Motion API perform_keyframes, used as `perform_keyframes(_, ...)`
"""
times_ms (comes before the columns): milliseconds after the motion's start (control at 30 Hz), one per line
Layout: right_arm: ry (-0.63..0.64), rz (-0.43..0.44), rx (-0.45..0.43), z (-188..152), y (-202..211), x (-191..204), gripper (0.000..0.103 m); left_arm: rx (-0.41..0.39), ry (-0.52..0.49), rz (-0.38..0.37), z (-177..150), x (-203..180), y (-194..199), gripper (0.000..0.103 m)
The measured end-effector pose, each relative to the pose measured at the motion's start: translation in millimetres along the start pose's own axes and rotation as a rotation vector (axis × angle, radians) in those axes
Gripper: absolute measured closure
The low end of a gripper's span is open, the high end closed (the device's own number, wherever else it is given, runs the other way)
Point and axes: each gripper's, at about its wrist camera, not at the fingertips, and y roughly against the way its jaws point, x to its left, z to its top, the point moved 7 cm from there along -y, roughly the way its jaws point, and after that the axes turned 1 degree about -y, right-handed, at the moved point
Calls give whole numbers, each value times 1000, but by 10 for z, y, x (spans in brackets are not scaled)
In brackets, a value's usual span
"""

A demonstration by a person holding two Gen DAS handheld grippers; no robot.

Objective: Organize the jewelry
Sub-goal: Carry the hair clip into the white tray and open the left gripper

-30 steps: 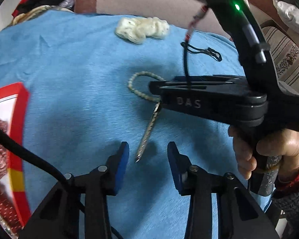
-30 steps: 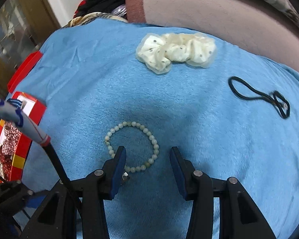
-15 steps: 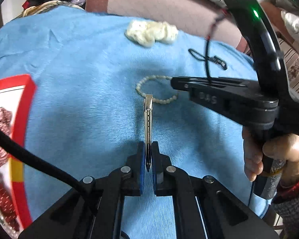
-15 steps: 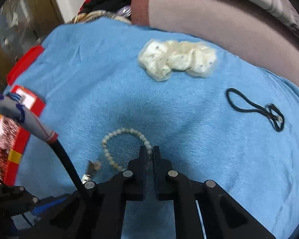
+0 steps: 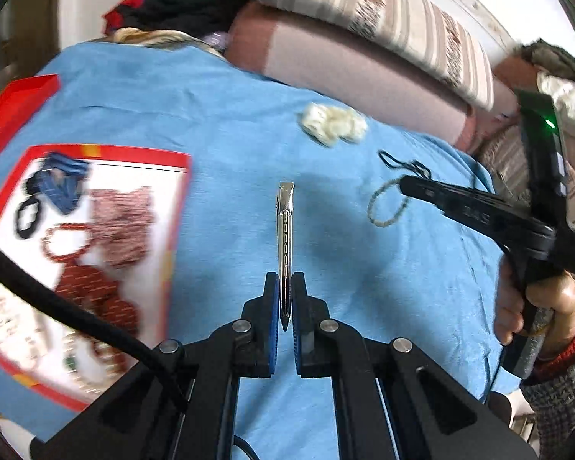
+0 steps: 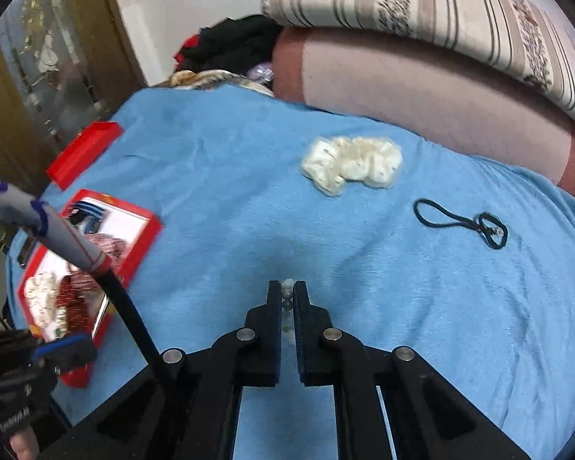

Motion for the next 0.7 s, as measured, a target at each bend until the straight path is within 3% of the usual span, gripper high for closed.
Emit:
perform_keyframes(300, 105, 110, -7, 76, 136, 956, 97, -58, 112, 145, -32, 1040, 485, 97)
perform_keyframes(700, 224, 262, 49, 280, -240, 2254, 97, -62, 217, 333, -17, 2363, 687, 97)
